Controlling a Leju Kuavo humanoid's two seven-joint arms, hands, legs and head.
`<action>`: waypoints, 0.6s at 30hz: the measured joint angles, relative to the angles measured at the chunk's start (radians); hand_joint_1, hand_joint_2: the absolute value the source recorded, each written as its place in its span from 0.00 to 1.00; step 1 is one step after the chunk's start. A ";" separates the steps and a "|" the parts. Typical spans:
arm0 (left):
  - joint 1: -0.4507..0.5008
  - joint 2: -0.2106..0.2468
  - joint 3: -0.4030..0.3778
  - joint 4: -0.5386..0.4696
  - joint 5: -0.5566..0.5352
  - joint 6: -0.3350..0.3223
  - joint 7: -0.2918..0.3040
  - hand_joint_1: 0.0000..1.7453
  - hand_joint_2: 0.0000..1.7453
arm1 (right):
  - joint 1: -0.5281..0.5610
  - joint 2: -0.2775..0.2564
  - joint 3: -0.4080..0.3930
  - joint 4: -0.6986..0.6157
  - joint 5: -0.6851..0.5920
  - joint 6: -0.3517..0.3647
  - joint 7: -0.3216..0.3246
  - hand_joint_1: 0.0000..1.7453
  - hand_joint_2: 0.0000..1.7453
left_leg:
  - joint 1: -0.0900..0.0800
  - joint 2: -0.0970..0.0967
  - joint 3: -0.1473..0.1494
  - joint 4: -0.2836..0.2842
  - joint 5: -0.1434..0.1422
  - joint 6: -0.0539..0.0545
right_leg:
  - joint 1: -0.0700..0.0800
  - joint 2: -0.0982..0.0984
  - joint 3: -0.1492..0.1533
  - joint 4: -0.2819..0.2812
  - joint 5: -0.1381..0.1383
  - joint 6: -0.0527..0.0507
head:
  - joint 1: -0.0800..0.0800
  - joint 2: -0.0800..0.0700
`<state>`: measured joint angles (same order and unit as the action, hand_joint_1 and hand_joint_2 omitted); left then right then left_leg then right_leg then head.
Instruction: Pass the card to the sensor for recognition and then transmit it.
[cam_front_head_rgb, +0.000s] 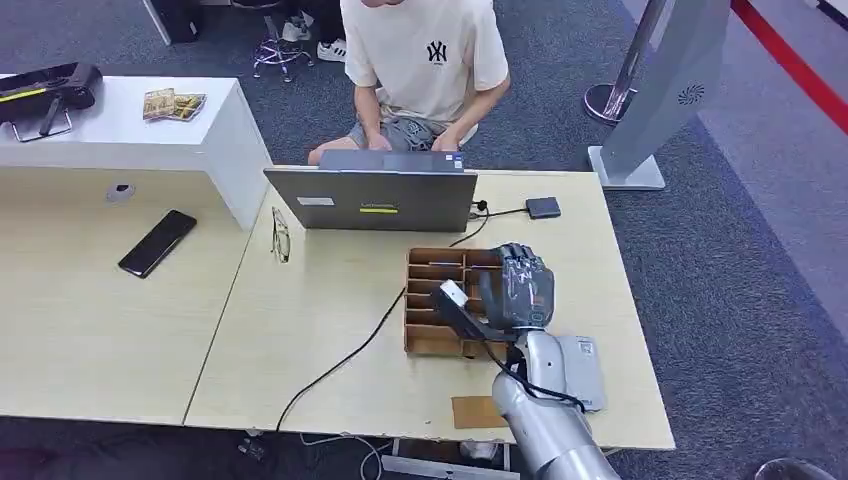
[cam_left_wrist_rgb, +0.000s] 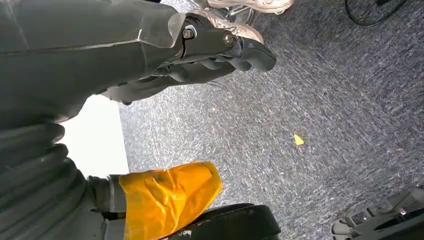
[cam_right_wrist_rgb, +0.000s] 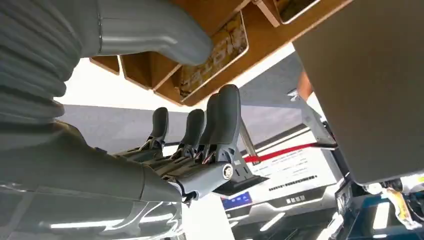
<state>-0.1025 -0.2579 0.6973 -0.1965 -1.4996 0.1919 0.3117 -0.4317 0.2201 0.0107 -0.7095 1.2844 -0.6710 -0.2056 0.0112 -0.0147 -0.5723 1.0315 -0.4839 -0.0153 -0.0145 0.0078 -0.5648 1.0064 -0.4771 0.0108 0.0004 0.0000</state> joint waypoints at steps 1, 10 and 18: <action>0.000 0.000 0.000 0.000 0.000 0.000 0.000 0.00 1.00 | 0.000 -0.001 0.000 0.003 0.000 0.000 0.000 0.53 1.00 | 0.000 0.000 0.000 0.000 0.000 0.000 | 0.000 0.000 0.000 0.000 0.000 0.000 | 0.000 0.000; 0.000 0.000 0.000 0.000 0.000 0.000 0.000 0.00 1.00 | -0.003 -0.003 0.000 0.025 0.002 0.000 0.003 0.88 1.00 | 0.000 0.000 0.000 0.000 0.000 0.000 | 0.000 0.000 0.000 0.000 0.000 0.000 | 0.000 0.000; 0.000 0.000 0.000 0.000 0.000 0.000 0.000 0.00 1.00 | -0.015 -0.004 0.000 0.038 -0.003 0.000 0.000 1.00 1.00 | 0.000 0.000 0.000 0.000 0.000 0.000 | 0.000 0.000 0.000 0.000 0.000 0.000 | 0.000 0.000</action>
<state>-0.1026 -0.2579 0.6973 -0.1965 -1.5000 0.1919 0.3117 -0.4471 0.2163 0.0107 -0.6718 1.2814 -0.6710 -0.2056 0.0112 -0.0147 -0.5722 1.0315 -0.4839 -0.0153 -0.0145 0.0078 -0.5648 1.0064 -0.4771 0.0108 0.0004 0.0000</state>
